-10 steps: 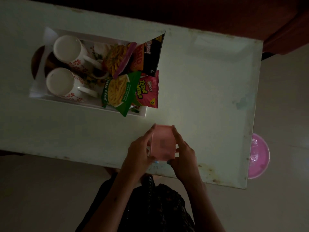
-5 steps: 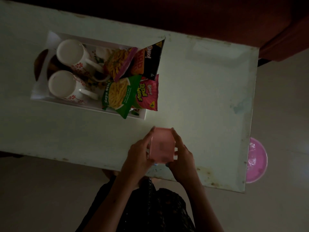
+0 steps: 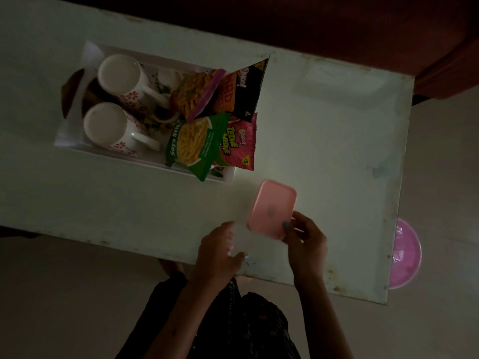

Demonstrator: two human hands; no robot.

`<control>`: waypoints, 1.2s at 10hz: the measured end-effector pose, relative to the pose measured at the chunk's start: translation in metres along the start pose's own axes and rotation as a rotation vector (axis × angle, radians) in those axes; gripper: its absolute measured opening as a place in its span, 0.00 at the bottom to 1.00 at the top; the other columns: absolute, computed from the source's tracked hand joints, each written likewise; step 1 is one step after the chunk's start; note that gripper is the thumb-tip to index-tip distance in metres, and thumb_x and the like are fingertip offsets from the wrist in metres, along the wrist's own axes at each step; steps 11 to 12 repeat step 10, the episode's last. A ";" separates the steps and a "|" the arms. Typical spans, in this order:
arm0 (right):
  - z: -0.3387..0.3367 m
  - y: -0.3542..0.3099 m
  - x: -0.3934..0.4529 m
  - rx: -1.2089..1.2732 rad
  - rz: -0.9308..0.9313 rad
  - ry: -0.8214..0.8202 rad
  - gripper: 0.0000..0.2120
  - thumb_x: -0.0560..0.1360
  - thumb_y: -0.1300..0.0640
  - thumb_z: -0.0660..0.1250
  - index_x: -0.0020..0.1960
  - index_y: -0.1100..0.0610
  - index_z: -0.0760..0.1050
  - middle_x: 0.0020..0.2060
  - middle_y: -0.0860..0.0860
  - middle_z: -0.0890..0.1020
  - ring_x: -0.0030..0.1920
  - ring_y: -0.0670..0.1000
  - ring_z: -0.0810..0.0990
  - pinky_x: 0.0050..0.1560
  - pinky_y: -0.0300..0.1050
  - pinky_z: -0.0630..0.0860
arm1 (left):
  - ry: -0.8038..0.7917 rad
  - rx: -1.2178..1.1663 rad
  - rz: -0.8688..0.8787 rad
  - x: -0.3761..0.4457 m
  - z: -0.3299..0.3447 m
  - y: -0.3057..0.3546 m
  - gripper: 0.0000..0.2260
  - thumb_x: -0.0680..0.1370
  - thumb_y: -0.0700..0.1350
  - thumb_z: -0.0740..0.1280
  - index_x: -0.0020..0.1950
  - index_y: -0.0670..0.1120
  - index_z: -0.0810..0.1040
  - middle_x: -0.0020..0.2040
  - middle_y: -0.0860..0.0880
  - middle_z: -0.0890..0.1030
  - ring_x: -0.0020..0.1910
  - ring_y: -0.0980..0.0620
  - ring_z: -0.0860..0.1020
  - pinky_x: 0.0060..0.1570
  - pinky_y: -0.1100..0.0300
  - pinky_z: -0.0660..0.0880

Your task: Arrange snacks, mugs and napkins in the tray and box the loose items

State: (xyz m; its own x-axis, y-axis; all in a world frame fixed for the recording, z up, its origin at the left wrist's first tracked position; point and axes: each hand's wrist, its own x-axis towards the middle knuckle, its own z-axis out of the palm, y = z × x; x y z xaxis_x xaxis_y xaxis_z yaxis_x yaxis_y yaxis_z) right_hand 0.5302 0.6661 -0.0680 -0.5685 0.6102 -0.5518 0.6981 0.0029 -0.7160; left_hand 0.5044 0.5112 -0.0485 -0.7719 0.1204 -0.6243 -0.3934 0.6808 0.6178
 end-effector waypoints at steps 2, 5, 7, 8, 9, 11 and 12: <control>0.018 -0.037 0.050 0.090 -0.009 0.142 0.13 0.73 0.63 0.67 0.58 0.59 0.77 0.50 0.60 0.83 0.48 0.59 0.82 0.52 0.62 0.79 | 0.040 -0.046 -0.013 -0.010 -0.004 -0.016 0.18 0.71 0.41 0.72 0.59 0.42 0.75 0.50 0.43 0.81 0.43 0.48 0.80 0.48 0.54 0.80; 0.050 -0.078 0.089 0.044 -0.060 0.183 0.13 0.73 0.63 0.65 0.57 0.59 0.80 0.51 0.59 0.84 0.49 0.57 0.82 0.54 0.57 0.79 | 0.093 -0.088 0.036 -0.008 -0.016 -0.024 0.12 0.73 0.38 0.68 0.56 0.41 0.77 0.48 0.43 0.83 0.44 0.50 0.80 0.45 0.63 0.77; 0.061 -0.077 0.085 0.054 -0.100 0.176 0.13 0.74 0.62 0.65 0.57 0.59 0.79 0.51 0.59 0.84 0.49 0.56 0.82 0.55 0.56 0.79 | 0.098 -0.109 0.058 -0.005 -0.024 -0.035 0.12 0.73 0.38 0.68 0.57 0.40 0.77 0.49 0.43 0.83 0.44 0.50 0.81 0.45 0.65 0.75; 0.064 -0.079 0.084 0.048 -0.118 0.189 0.13 0.74 0.61 0.65 0.57 0.59 0.79 0.51 0.58 0.84 0.50 0.56 0.82 0.55 0.56 0.79 | 0.084 -0.101 0.058 -0.005 -0.028 -0.042 0.13 0.73 0.38 0.68 0.57 0.40 0.77 0.48 0.44 0.82 0.45 0.50 0.81 0.45 0.65 0.76; 0.065 -0.077 0.079 0.060 -0.097 0.217 0.13 0.76 0.58 0.65 0.59 0.58 0.78 0.53 0.57 0.83 0.50 0.57 0.82 0.56 0.57 0.78 | 0.041 -0.096 0.046 -0.015 -0.038 -0.059 0.13 0.73 0.38 0.68 0.58 0.40 0.77 0.49 0.44 0.82 0.45 0.50 0.81 0.48 0.61 0.78; 0.067 -0.071 0.070 0.084 -0.064 0.288 0.13 0.77 0.55 0.63 0.59 0.57 0.77 0.53 0.58 0.82 0.49 0.57 0.81 0.55 0.58 0.78 | 0.018 -0.055 0.035 -0.023 -0.047 -0.073 0.13 0.74 0.38 0.67 0.58 0.40 0.76 0.50 0.44 0.82 0.47 0.49 0.80 0.51 0.53 0.78; 0.067 -0.071 0.070 0.084 -0.064 0.288 0.13 0.77 0.55 0.63 0.59 0.57 0.77 0.53 0.58 0.82 0.49 0.57 0.81 0.55 0.58 0.78 | 0.018 -0.055 0.035 -0.023 -0.047 -0.073 0.13 0.74 0.38 0.67 0.58 0.40 0.76 0.50 0.44 0.82 0.47 0.49 0.80 0.51 0.53 0.78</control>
